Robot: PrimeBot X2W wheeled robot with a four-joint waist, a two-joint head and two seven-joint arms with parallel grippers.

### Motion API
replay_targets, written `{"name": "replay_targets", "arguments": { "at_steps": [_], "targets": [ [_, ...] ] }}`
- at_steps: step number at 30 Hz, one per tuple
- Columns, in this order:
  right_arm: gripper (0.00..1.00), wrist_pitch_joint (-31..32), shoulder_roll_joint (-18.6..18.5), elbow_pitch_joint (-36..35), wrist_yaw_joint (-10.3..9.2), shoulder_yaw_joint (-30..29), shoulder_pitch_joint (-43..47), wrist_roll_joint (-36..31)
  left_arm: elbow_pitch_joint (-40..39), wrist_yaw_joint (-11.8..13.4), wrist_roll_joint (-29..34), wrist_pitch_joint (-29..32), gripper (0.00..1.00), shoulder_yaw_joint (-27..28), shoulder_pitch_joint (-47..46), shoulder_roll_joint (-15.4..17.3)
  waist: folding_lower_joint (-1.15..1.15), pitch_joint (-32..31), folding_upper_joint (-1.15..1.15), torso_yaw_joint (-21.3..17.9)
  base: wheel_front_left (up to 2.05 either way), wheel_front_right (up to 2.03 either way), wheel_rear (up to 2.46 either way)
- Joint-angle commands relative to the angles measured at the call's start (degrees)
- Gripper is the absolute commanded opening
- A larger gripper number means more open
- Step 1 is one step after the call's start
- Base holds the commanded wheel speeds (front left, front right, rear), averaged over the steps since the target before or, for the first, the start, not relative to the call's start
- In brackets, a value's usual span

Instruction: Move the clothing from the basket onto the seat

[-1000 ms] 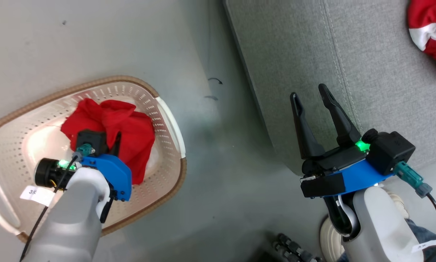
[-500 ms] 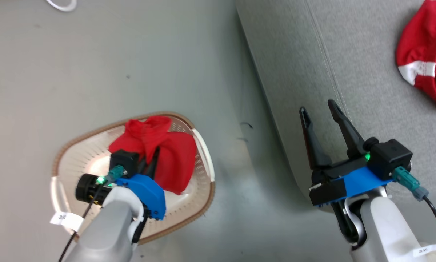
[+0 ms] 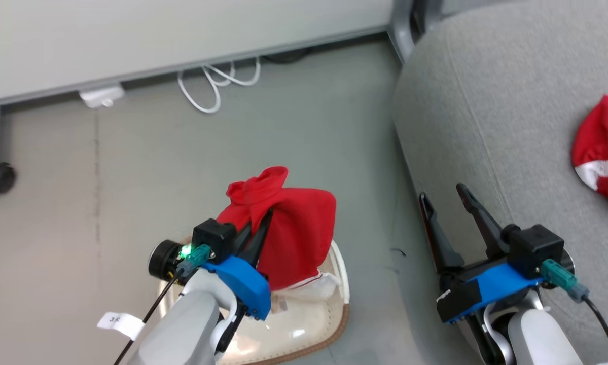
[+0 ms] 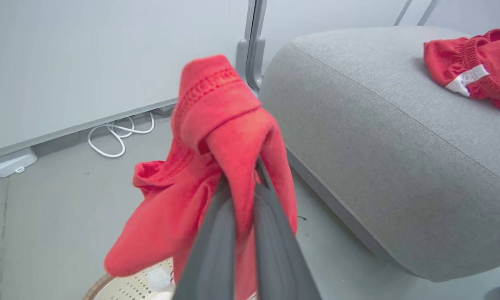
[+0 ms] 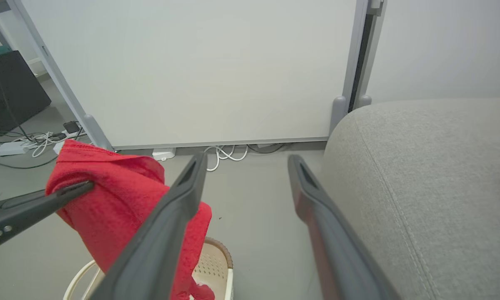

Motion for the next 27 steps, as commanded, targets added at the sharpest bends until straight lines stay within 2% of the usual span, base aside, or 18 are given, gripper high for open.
{"name": "replay_targets", "arguments": {
  "at_steps": [1, 12, 27],
  "targets": [
    [1.0, 0.28, -0.07, -0.21, 0.03, -0.18, 0.94, -0.31, -0.71, -0.44, -0.29, -0.3, 0.0, -0.28, -0.85, 0.25, 0.02, -3.18, -0.01, 2.94, 0.0, 0.0, 0.0],
    [1.0, 2.1, -0.07, -1.41, 0.03, -0.03, 3.79, 0.42, -6.13, -0.27, -2.84, -0.3, 0.0, -3.93, -5.94, -0.86, 0.02, -7.86, -0.01, 5.63, 0.0, 0.0, 0.0],
    [1.0, 3.25, -0.07, -1.66, 0.03, 1.13, 5.0, 1.05, -3.97, -0.28, -5.65, 1.64, 0.0, -7.82, -16.19, -3.07, 0.02, -9.81, -0.01, 5.79, 0.0, 0.0, 0.0]
  ]
}}
